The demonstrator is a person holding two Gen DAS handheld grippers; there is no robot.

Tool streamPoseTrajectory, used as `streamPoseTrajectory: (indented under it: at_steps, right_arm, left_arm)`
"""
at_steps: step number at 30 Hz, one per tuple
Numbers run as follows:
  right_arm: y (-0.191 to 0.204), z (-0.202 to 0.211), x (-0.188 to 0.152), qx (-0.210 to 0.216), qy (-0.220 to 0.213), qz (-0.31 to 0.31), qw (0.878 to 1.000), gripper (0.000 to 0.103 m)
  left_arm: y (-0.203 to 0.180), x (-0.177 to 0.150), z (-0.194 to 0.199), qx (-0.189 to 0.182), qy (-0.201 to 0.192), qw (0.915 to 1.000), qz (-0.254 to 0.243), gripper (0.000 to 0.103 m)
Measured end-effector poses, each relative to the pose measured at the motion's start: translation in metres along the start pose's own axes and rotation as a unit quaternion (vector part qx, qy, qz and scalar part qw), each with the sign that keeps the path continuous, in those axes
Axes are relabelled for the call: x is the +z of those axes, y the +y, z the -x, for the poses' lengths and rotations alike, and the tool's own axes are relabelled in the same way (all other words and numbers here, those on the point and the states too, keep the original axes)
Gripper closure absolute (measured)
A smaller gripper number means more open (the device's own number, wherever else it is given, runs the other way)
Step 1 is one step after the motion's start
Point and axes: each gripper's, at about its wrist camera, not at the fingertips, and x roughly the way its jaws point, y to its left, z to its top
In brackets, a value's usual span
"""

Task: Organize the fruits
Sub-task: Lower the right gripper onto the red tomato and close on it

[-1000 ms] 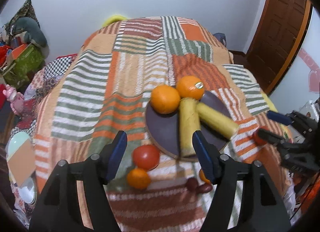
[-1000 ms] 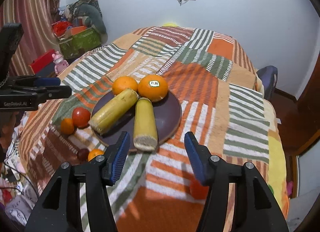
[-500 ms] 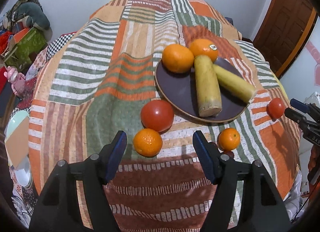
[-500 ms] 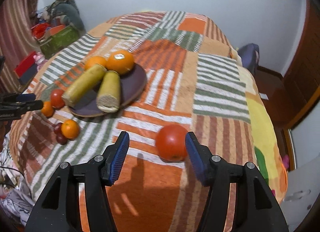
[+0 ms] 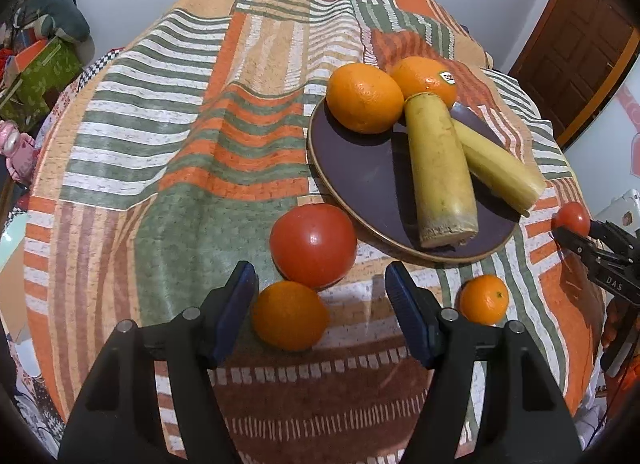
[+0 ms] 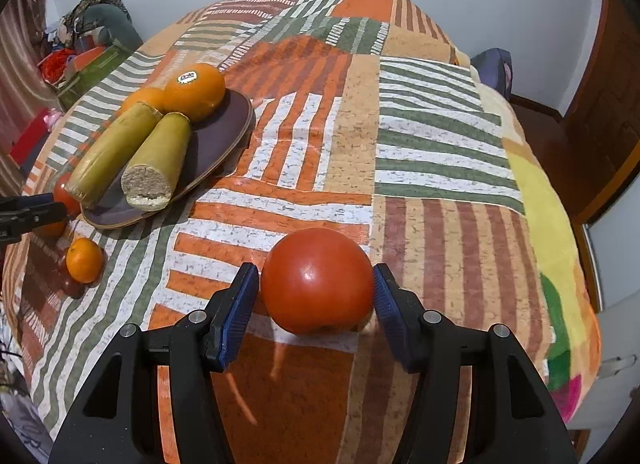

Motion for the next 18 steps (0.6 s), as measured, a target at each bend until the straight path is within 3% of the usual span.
streamPoseTrajectory:
  at_steps: [7,18]
  right_arm:
    - [-0.002,0.001,0.0,0.009,-0.001,-0.001,1.0,0.055]
    - [0.002,0.007,0.009,0.026,-0.013,-0.001,1.0,0.056]
  left_arm:
    - [0.008,0.007,-0.012,-0.011,0.003,0.9997,0.022,0.057]
    - [0.013,0.007,-0.002,-0.01,-0.01,0.9993,0.036,0.059]
